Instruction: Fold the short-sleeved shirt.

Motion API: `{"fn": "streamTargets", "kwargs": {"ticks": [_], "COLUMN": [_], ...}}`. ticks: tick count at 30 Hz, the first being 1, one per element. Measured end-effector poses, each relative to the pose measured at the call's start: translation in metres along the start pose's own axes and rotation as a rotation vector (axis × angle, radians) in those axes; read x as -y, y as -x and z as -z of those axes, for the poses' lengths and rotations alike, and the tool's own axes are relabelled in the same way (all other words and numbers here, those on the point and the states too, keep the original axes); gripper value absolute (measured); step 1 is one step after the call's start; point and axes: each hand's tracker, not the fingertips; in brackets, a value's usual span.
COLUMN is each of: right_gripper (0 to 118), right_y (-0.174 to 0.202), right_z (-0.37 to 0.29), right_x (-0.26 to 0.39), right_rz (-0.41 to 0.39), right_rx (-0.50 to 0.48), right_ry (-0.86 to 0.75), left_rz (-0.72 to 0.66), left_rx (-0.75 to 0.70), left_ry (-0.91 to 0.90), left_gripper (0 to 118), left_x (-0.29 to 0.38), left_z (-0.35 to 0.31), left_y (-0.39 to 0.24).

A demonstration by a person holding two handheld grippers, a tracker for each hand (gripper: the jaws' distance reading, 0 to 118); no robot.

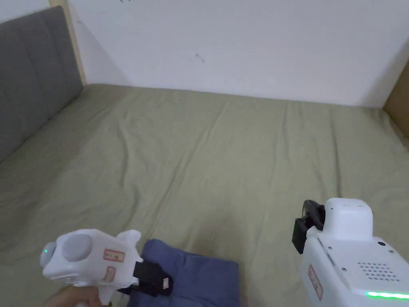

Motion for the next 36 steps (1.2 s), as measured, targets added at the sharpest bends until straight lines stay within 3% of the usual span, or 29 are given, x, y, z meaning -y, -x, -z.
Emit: {"fn": "streamTargets", "kwargs": {"ticks": [6, 10, 16, 20, 21, 22, 24, 25, 26, 29, 32, 33, 34, 35, 36], "right_gripper": [1, 1, 1, 1, 1, 1, 1, 1, 1, 1, 1, 1, 1, 1, 1], "right_y": [0.022, 0.042, 0.064, 0.073, 0.074, 0.076, 0.076, 0.076, 0.076, 0.074, 0.068, 0.067, 0.064, 0.061, 0.059], "right_z": [-0.008, 0.005, 0.017, 0.021, 0.021, 0.021, 0.021, 0.021, 0.020, 0.017, 0.013, 0.012, 0.010, 0.008, 0.007], "right_x": [-0.008, -0.006, 0.000, 0.005, 0.006, 0.007, 0.008, 0.008, 0.008, 0.008, 0.007, 0.007, 0.008, 0.008, 0.008], "right_rz": [0.013, 0.015, 0.007, 0.007, 0.003, -0.004, -0.014, -0.014, -0.012, -0.011, -0.001, 0.000, 0.001, 0.002, 0.006], "right_rx": [0.033, 0.014, -0.029, -0.060, -0.066, -0.070, -0.077, -0.084, -0.085, -0.087, -0.084, -0.082, -0.080, -0.079, -0.075], "right_ry": [-0.102, -0.081, -0.037, -0.001, 0.006, 0.011, 0.020, 0.025, 0.027, 0.028, 0.027, 0.027, 0.026, 0.025, 0.025], "left_rz": [0.033, 0.059, 0.210, 0.178, 0.162, 0.150, 0.148, 0.135, 0.114, 0.031, 0.039, 0.045, 0.046, 0.054, 0.055], "left_rx": [-0.271, -0.502, -0.855, -0.853, -0.869, -0.926, -1.000, -0.983, -0.945, -0.892, -0.881, -0.864, -0.823, -0.779, -0.738], "left_ry": [0.020, 0.037, 0.120, 0.078, 0.059, 0.041, 0.014, -0.011, -0.040, -0.090, -0.118, -0.126, -0.145, -0.169, -0.194], "left_gripper": [26, 26, 26, 32, 37, 52, 99, 112, 116, 114, 113, 106, 90, 61, 21], "left_x": [-0.013, -0.016, -0.017, -0.010, -0.008, -0.007, -0.004, -0.002, -0.003, -0.002, 0.002, 0.004, 0.006, 0.009, 0.013], "left_z": [-0.059, -0.092, -0.111, -0.113, -0.111, -0.110, -0.110, -0.112, -0.116, -0.122, -0.123, -0.122, -0.122, -0.123, -0.122], "left_y": [0.051, 0.071, 0.109, 0.124, 0.124, 0.126, 0.126, 0.124, 0.122, 0.105, 0.082, 0.070, 0.059, 0.046, 0.033]}}
